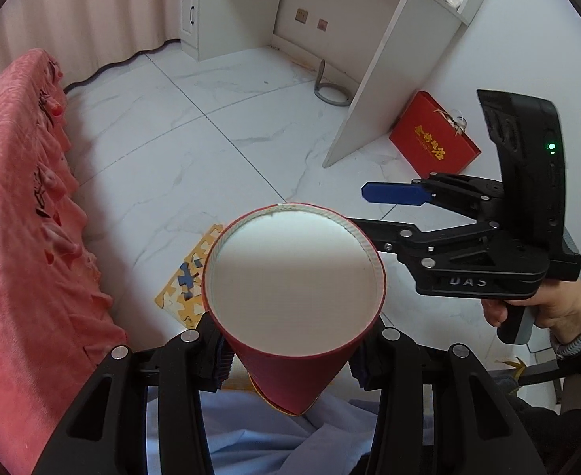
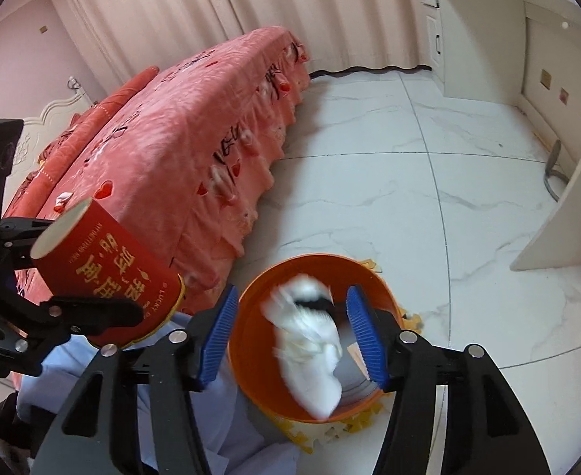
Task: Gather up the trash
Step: 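Open right tool dropping the tissue while left tool drops the red cup into the bin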
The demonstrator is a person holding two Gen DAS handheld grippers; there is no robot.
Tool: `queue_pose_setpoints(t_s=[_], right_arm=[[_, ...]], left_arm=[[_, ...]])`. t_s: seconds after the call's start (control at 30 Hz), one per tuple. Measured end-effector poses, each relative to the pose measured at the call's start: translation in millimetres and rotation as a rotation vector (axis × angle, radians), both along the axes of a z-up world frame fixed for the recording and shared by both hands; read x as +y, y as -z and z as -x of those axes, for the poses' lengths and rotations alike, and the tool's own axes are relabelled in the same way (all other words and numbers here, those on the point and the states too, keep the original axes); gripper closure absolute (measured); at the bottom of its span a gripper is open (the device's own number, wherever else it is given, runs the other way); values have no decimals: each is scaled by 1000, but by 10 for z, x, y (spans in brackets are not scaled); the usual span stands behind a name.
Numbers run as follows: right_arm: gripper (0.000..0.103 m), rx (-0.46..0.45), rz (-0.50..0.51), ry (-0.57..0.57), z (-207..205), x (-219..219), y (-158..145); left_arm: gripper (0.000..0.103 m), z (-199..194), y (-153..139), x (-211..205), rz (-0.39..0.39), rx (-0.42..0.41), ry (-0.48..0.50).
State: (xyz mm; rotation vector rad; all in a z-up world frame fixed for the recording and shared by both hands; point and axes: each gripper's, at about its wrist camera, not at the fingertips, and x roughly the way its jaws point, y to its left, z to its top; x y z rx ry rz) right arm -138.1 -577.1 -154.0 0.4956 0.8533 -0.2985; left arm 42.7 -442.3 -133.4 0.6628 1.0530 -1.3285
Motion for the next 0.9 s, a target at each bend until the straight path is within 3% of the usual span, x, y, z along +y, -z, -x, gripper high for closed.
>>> queue_pose_setpoints(t_s=[0.33,0.47,0.6,0.67,0.77,0.9], right_arm=[[44,-12,-21,39,104,-88,-2],[44,-8,-29,48,139,-115,13],[44,-11,-28,48,151,-114,3],[44,-14,-32,51,153,-108,2],[44,-14,-31,49,157,-103,-1],[44,-18,-31,38,143,-65,-44]], left_arm=[[52,41,156,-199,-30,23,16],[45,55,196,-274,-39,-1,9],[26,51,217,-324,-45,-40,-6],[26,36,224,-329,-47,-34,-8],[16,20,224,-316,-52,-57,-22],[16,-19,221,-265,-57,-51,-40]])
